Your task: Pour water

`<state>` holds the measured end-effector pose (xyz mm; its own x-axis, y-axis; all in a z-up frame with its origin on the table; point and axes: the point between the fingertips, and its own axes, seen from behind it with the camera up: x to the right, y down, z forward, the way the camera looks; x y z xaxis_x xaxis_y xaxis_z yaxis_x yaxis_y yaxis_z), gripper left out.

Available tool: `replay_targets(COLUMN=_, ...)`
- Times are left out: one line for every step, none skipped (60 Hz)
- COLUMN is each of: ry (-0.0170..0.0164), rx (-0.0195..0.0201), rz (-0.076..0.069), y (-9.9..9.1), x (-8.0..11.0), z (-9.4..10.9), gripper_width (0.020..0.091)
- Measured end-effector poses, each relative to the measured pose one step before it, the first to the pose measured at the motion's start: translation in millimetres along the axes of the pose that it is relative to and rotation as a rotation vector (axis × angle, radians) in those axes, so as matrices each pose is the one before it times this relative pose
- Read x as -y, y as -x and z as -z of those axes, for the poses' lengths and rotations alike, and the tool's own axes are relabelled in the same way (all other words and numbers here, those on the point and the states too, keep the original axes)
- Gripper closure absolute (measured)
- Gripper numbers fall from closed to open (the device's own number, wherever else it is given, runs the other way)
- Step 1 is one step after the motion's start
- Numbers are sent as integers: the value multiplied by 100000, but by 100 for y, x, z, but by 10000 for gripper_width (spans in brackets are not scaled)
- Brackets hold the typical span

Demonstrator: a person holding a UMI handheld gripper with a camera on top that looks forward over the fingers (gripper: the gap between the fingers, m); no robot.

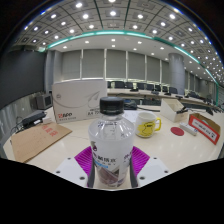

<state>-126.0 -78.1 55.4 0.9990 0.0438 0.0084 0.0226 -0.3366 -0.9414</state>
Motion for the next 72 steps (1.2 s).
replay_targets(ry=115, rx=-438, rz=218, y=-11, x=41, z=87, gripper_width=611)
replay_targets(ry=-31, rx=-264, rz=188, y=122, x=26, z=-98, gripper_width=627)
replay_targets(ry=46, rx=87, rz=247, y=113, x=137, z=65, gripper_width=632)
replay_targets(ry=42, rx=477, rz=127, y=205, x=142, z=194, gripper_width=645)
replay_targets(ry=92, rx=516, rz=217, y=235, x=158, z=86, gripper_width=658)
replay_targets(ry=-70, rx=388, rz=141, y=198, x=243, z=44, gripper_width=659)
replay_targets(ry=88, rx=534, rz=258, y=227, x=246, z=42, gripper_width=679)
replay_targets(ry=31, rx=558, rz=299, y=235, x=305, z=34, gripper_width=686)
replay_targets(ry=-154, rx=293, rz=91, y=188, x=318, z=38, gripper_width=687)
replay_targets(ry=-53, rx=460, rz=46, y=191, x=338, z=9, gripper_width=686)
replay_targets(ry=4, rx=753, rz=-136, y=298, x=382, z=-1, gripper_width=687)
replay_targets(ry=111, rx=912, rz=-229, y=305, x=346, z=-22, gripper_width=688)
replay_targets(ry=110, rx=895, rz=-339, y=277, x=385, z=-51, gripper_width=703)
replay_targets(ry=-227, rx=244, rz=-627, y=263, x=396, z=-158, gripper_width=702)
replay_targets(ry=-375, rx=565, rz=-1052, y=-14, x=543, z=-110, gripper_width=702)
replay_targets(ry=-219, rx=681, rz=-1231, y=191, x=503, z=-82, gripper_width=703)
replay_targets(ry=43, rx=1182, rz=-1498, y=312, x=474, z=-112, gripper_width=704)
replay_targets(ry=168, rx=1368, rz=-1836, y=341, x=466, z=-174, gripper_width=704)
replay_targets(ry=-83, rx=867, rz=-2219, y=146, x=506, z=-174, gripper_width=703)
replay_targets(ry=-317, rx=434, rz=-2483, y=48, x=602, z=-197, gripper_width=703)
replay_targets(ry=-302, rx=576, rz=-2482, y=100, x=609, z=-238, gripper_width=705)
replay_targets(ry=20, rx=923, rz=-2429, y=207, x=491, z=-330, gripper_width=704)
replay_targets(ry=122, rx=981, rz=-2621, y=144, x=520, z=-286, gripper_width=703)
replay_targets(ry=-166, rx=93, rz=-2889, y=261, x=470, z=-362, gripper_width=704)
replay_targets(ry=-796, rx=950, rz=-4042, y=-325, x=538, z=-368, gripper_width=705)
replay_targets(ry=-331, rx=1253, rz=-4260, y=89, x=592, z=-339, gripper_width=705)
replay_targets(ry=178, rx=1771, rz=-4351, y=254, x=456, z=-379, gripper_width=705)
replay_targets(ry=308, rx=1771, rz=-4429, y=234, x=446, z=-422, gripper_width=704)
replay_targets(ry=-38, rx=1399, rz=-4612, y=135, x=500, z=-451, gripper_width=704)
replay_targets(ry=-468, rx=1295, rz=-4971, y=98, x=629, z=-431, gripper_width=704)
replay_targets(ry=-376, rx=1884, rz=-5250, y=190, x=560, z=-512, gripper_width=705)
replay_targets(ry=12, rx=2240, rz=-5312, y=280, x=466, z=-502, gripper_width=705)
replay_targets(ry=-19, rx=1259, rz=-5163, y=809, x=216, z=-551, gripper_width=704)
replay_targets(ry=-376, rx=2079, rz=-5573, y=-389, x=767, z=-710, gripper_width=704)
replay_targets(ry=-244, rx=1375, rz=-5460, y=12, x=557, z=-523, gripper_width=705)
replay_targets(ry=-17, rx=1279, rz=-5421, y=-25, x=471, z=-505, gripper_width=705)
replay_targets(ry=155, rx=1360, rz=-5467, y=-74, x=430, z=-535, gripper_width=704)
replay_targets(ry=208, rx=1361, rz=-5714, y=-41, x=423, z=-504, gripper_width=705)
replay_targets(ry=157, rx=1302, rz=-6059, y=-79, x=424, z=-452, gripper_width=706)
replay_targets(ry=-1, rx=1175, rz=-6160, y=-94, x=464, z=-388, gripper_width=706)
replay_targets(ry=28, rx=1166, rz=-6090, y=-89, x=440, z=-381, gripper_width=706)
replay_targets(ry=132, rx=1165, rz=-5785, y=-81, x=424, z=-348, gripper_width=707)
replay_targets(ry=-149, rx=808, rz=-5262, y=305, x=54, z=-209, gripper_width=707)
replay_targets(ry=-172, rx=910, rz=-5081, y=-97, x=538, z=-276, gripper_width=706)
replay_targets(ry=-692, rx=404, rz=-4073, y=-352, x=323, z=-530, gripper_width=707)
replay_targets(ry=-136, rx=749, rz=-4166, y=-117, x=443, z=-259, gripper_width=706)
replay_targets(ry=62, rx=838, rz=-3940, y=-97, x=401, z=-265, gripper_width=706)
replay_targets(ry=25, rx=832, rz=-3838, y=-82, x=390, z=-242, gripper_width=705)
replay_targets(ry=-107, rx=730, rz=-3754, y=-83, x=371, z=-241, gripper_width=706)
replay_targets(ry=7, rx=579, rz=-3739, y=-146, x=345, z=-222, gripper_width=706)
replay_targets(ry=127, rx=574, rz=-3753, y=-157, x=304, z=-205, gripper_width=706)
replay_targets(ry=258, rx=651, rz=-3624, y=-138, x=217, z=-200, gripper_width=705)
replay_targets(ry=288, rx=676, rz=-3768, y=219, x=245, z=259, gripper_width=706)
replay_targets(ry=246, rx=750, rz=-3526, y=-118, x=230, z=-220, gripper_width=706)
replay_targets(ry=-147, rx=461, rz=-3496, y=-458, x=410, z=-657, gripper_width=706)
replay_targets(ry=-46, rx=434, rz=-3506, y=-161, x=316, z=-124, gripper_width=705)
replay_targets(ry=236, rx=519, rz=-3457, y=-128, x=231, z=-114, gripper_width=706)
replay_targets(ry=277, rx=580, rz=-3358, y=-127, x=213, z=-121, gripper_width=705)
replay_targets(ry=2, rx=406, rz=-3221, y=-144, x=268, z=-83, gripper_width=706)
replay_targets(ry=-193, rx=204, rz=-2930, y=-158, x=322, z=-42, gripper_width=708)
replay_targets(ry=18, rx=5, rz=-2593, y=169, x=70, z=372, gripper_width=707)
replay_targets(ry=30, rx=222, rz=-2154, y=-73, x=210, z=9, gripper_width=705)
replay_targets(ry=-16, rx=123, rz=-1745, y=-463, x=323, z=-708, gripper_width=707)
replay_targets(ry=-265, rx=55, rz=-1578, y=-123, x=224, z=-44, gripper_width=707)
replay_targets(ry=-307, rx=-144, rz=-1184, y=-73, x=184, z=37, gripper_width=706)
replay_targets(ry=-7, rx=-69, rz=-916, y=-49, x=57, z=1, gripper_width=705)
replay_targets(ry=297, rx=57, rz=-715, y=-19, x=-30, z=-1, gripper_width=708)
replay_targets(ry=369, rx=6, rz=-533, y=18, x=-49, z=-25, gripper_width=707)
replay_targets(ry=203, rx=-215, rz=-205, y=-11, x=-30, z=-21, gripper_width=705)
replay_targets(ry=90, rx=-464, rz=267, y=-37, x=-27, z=-53, gripper_width=707)
replay_targets(ry=610, rx=-446, rz=238, y=84, x=-46, z=537, gripper_width=706)
replay_targets(ry=380, rx=-443, rz=1074, y=-7, x=27, z=-384, gripper_width=707)
